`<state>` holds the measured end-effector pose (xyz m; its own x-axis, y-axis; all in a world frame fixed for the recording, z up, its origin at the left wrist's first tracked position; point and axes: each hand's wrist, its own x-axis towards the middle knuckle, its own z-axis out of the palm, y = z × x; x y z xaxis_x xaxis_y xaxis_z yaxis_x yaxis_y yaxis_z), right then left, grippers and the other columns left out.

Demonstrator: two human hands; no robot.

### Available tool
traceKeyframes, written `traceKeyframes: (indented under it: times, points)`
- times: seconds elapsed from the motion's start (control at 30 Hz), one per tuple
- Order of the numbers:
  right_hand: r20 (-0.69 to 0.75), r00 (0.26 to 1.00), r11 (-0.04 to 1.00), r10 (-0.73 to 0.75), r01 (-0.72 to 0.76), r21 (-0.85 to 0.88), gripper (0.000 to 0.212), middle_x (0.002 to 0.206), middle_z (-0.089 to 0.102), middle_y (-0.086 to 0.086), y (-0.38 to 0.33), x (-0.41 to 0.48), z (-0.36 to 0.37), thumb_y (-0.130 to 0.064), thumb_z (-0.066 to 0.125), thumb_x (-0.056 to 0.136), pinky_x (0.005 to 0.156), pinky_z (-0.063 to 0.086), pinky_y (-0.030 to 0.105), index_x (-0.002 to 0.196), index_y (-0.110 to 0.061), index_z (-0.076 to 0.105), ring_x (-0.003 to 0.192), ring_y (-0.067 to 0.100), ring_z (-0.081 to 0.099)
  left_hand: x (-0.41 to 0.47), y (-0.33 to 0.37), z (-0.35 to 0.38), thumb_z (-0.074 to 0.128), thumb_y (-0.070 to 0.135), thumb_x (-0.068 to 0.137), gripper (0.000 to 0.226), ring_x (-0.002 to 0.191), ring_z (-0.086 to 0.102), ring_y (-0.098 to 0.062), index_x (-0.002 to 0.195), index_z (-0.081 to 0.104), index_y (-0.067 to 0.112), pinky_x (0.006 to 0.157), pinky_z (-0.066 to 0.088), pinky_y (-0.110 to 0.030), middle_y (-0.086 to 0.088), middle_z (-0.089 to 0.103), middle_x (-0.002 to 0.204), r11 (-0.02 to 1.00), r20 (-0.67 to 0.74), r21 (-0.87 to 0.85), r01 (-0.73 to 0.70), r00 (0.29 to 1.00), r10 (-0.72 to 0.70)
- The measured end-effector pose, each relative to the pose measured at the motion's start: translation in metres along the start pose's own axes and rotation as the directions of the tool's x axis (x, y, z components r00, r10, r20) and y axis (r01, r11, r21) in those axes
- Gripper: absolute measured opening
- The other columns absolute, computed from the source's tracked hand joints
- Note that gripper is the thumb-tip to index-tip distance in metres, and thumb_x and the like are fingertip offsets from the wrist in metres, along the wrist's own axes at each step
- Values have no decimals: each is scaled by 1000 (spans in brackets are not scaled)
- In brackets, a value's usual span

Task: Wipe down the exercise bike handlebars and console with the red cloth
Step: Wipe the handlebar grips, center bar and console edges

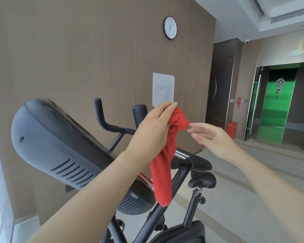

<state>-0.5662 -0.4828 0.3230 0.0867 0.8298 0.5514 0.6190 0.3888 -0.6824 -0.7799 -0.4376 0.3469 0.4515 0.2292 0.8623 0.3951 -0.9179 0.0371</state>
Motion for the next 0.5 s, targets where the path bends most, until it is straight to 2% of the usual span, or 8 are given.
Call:
traceKeyframes:
  times: [0.1,0.2,0.37,0.5]
  points:
    - [9,998,996,-55,55,70,50,114,64,-11,-9,2,2,-25,72,75,84,50,19,122,-31,55,99,2,63,16,-7,4,49,-4,87,52,121,48,-31,138,42,4,99,36,-29,-11,47,138,996,92,81,-36,995,28]
    - [-15,997,981,-79,80,177,60,116,63,-12,-12,9,5,-32,73,66,81,50,18,122,-33,53,99,4,64,17,-10,10,48,1,90,56,128,42,-24,143,34,10,101,30,-23,-6,43,142,998,146,46,39,988,-45]
    - [66,996,931,-51,24,364,43,110,66,-4,-1,21,12,-25,71,69,74,53,23,111,-26,61,93,11,67,11,-10,26,48,5,91,64,127,41,-22,148,20,15,95,29,-21,-6,43,142,996,254,59,72,963,-85]
    - [125,992,952,20,-57,301,21,88,71,3,26,32,17,-4,70,77,68,54,20,93,-16,68,78,14,69,5,-10,45,53,12,92,64,129,39,-21,147,23,21,97,40,-33,-1,40,143,982,367,189,15,926,-85]
